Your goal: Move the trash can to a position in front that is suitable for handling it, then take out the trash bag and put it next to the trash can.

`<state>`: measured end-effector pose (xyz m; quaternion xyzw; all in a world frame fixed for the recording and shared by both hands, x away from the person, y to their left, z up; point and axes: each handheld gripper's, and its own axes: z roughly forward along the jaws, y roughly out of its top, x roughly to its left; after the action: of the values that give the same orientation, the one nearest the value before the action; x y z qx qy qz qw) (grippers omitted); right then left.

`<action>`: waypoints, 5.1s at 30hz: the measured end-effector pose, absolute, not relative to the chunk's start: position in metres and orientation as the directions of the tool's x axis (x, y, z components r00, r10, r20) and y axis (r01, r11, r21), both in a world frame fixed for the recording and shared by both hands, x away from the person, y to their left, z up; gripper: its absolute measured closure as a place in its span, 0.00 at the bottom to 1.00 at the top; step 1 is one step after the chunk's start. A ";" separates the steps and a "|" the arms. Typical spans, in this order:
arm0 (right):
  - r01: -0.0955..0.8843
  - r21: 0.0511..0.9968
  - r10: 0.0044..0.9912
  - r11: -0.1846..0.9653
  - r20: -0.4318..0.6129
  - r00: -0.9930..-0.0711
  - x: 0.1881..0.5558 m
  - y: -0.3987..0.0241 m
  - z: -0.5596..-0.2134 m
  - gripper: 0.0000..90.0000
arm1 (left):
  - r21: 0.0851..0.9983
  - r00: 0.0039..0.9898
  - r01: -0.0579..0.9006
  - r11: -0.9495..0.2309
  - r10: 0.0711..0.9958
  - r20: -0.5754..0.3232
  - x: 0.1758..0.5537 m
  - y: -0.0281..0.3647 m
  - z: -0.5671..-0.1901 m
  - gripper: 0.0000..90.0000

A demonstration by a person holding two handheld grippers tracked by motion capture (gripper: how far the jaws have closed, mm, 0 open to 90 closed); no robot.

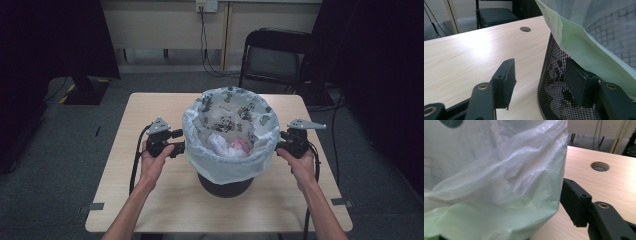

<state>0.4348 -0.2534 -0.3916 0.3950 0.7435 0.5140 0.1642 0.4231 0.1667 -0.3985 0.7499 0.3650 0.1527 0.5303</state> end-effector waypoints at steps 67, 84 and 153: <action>0.173 0.983 0.663 0.059 0.091 -0.743 0.351 -0.227 -0.278 0.29 | 0.991 0.855 0.116 -0.074 0.514 -0.061 0.352 0.228 -0.303 0.23; 0.092 0.986 0.478 0.138 0.015 -0.878 0.350 -0.149 -0.230 0.27 | 0.984 0.854 0.170 -0.050 0.505 -0.122 0.362 0.217 -0.301 0.77; 0.011 0.910 0.221 0.415 -0.089 -0.971 0.372 -0.085 -0.200 0.95 | 0.999 0.913 -0.024 -0.039 0.406 0.038 0.342 0.207 -0.224 0.44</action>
<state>0.3720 -0.0851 -0.1999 0.0694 0.8354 0.5364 0.0978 0.3421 0.2074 -0.2235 0.7030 0.1358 0.1583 0.6799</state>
